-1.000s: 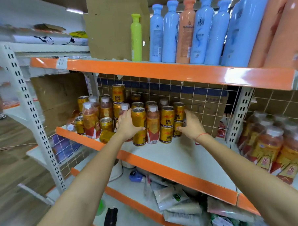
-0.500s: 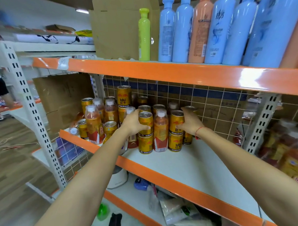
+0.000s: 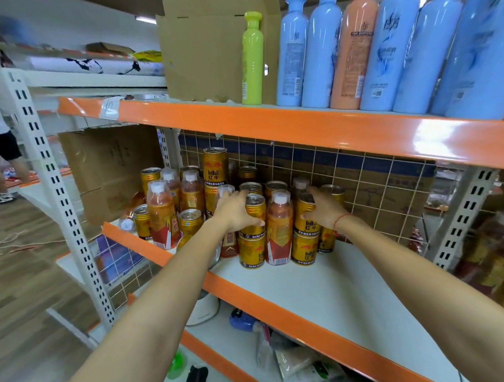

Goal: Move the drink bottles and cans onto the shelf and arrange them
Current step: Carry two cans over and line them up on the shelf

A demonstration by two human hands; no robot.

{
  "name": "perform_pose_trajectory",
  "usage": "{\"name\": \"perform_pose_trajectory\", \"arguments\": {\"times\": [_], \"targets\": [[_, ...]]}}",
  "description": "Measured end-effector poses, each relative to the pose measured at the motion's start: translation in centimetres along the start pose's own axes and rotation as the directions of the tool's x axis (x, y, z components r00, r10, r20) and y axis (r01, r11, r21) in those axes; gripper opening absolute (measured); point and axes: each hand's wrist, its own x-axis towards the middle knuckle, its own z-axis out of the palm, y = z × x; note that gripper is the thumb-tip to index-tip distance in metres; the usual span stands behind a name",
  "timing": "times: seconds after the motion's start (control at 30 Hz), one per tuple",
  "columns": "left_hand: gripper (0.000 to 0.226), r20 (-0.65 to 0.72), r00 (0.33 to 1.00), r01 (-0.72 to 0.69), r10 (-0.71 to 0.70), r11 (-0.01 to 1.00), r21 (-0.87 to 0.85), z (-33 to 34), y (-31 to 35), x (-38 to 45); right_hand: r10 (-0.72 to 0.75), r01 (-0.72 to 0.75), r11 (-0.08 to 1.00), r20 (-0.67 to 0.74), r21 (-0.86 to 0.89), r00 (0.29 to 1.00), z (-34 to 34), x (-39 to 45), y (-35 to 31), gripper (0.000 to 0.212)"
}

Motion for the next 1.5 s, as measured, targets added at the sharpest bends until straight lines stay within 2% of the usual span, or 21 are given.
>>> {"name": "perform_pose_trajectory", "arguments": {"times": [0.13, 0.3, 0.43, 0.7, 0.87, 1.07, 1.2, 1.3, 1.5], "targets": [[0.089, -0.026, 0.999, 0.035, -0.04, 0.982, -0.187, 0.4, -0.3, 0.0, 0.009, -0.008, 1.0, -0.043, 0.026, 0.999, 0.1, 0.0, 0.3, 0.072], [0.092, -0.06, 0.996, 0.041, -0.062, 0.95, -0.311, 0.5, -0.1, -0.8, -0.025, 0.032, 0.997, -0.107, 0.069, 0.994, -0.2, -0.9, 0.6, 0.077], [0.095, -0.022, 0.999, 0.034, -0.044, 0.942, -0.334, 0.1, 0.0, -1.7, -0.012, 0.019, 0.999, -0.136, 0.05, 0.991, -0.3, -2.2, 0.9, 0.085], [0.089, 0.099, 0.995, 0.021, 0.017, 0.926, -0.376, -0.3, 1.1, -3.1, 0.013, -0.014, 1.0, -0.151, 0.0, 0.989, -1.5, -4.6, 1.6, 0.085], [0.076, 0.124, 0.985, -0.057, 0.116, 0.913, -0.405, 0.3, 3.2, -3.7, 0.034, -0.034, 0.999, -0.098, -0.001, 0.995, -2.4, -6.5, 2.8, 0.078], [0.074, 0.171, 0.969, -0.105, 0.18, 0.92, -0.377, 1.3, 5.6, -4.6, 0.1, -0.1, 0.994, -0.011, -0.048, 0.995, -3.0, -8.9, 4.5, 0.087], [0.079, 0.197, 0.956, -0.137, 0.218, 0.924, -0.358, 2.4, 7.1, -5.4, 0.144, -0.141, 0.986, 0.027, -0.085, 0.989, -3.4, -11.1, 5.4, 0.085], [0.072, 0.231, 0.94, -0.157, 0.251, 0.919, -0.361, 3.5, 8.0, -5.9, 0.174, -0.17, 0.98, 0.026, -0.104, 0.984, -3.7, -13.2, 6.1, 0.082], [0.072, 0.263, 0.902, -0.23, 0.342, 0.897, -0.377, 4.6, 10.9, -8.0, 0.244, -0.244, 0.969, 0.007, -0.044, 0.97, -4.8, -17.9, 7.7, 0.07]]}}
